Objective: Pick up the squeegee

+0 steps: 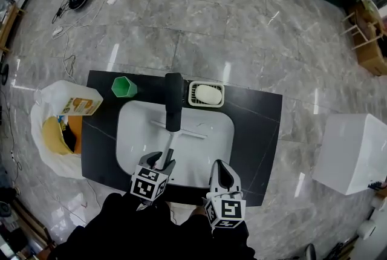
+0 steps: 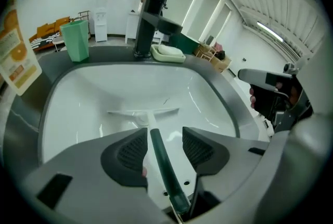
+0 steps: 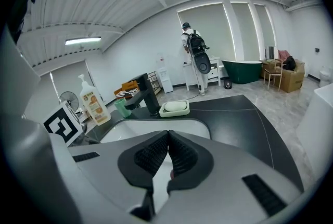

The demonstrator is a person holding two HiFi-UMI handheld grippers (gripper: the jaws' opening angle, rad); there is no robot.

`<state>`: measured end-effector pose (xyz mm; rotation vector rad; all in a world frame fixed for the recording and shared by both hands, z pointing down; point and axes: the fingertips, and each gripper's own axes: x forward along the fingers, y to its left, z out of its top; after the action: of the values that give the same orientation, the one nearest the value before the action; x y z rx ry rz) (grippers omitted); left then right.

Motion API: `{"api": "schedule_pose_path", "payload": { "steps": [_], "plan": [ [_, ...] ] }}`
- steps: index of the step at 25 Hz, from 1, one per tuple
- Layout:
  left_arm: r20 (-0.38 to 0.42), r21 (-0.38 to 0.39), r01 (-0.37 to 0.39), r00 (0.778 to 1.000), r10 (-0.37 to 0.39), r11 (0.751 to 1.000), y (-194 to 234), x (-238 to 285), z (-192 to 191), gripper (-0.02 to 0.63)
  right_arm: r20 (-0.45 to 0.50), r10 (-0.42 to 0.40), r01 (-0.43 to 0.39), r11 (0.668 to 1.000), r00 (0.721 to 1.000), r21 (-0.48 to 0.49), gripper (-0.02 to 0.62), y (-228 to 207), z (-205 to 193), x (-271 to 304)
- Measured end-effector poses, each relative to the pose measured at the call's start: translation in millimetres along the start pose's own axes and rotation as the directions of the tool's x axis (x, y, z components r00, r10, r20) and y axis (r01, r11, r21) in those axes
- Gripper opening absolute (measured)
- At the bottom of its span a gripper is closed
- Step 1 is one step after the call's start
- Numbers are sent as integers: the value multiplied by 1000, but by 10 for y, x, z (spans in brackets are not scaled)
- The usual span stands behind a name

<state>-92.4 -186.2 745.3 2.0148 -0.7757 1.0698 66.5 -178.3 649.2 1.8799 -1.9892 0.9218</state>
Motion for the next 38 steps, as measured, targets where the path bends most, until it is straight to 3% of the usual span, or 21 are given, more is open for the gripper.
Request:
{"api": "schedule_pose_path", "payload": {
  "steps": [5, 13, 19, 30, 38],
  "plan": [
    [-79, 42, -24, 996, 28, 999, 93, 272, -164, 215, -11, -15, 15, 1000, 1000, 10, 15, -79, -36, 56],
    [-167, -14, -18, 986, 15, 1000, 112, 535, -314, 215, -20, -37, 38, 999, 999, 34, 15, -215, -75, 93],
    [-206, -36, -41, 978, 33, 998, 140, 626, -386, 149, -26, -44, 45, 998, 999, 43, 15, -305, -101, 108],
    [-177, -112, -92, 982, 71, 989, 222, 643, -328, 110, -29, -46, 47, 997, 999, 58, 15, -406, -106, 90],
    [-142, -147, -83, 988, 62, 986, 205, 610, -286, 107, -22, -34, 35, 998, 999, 50, 15, -383, -82, 71]
  ]
}}
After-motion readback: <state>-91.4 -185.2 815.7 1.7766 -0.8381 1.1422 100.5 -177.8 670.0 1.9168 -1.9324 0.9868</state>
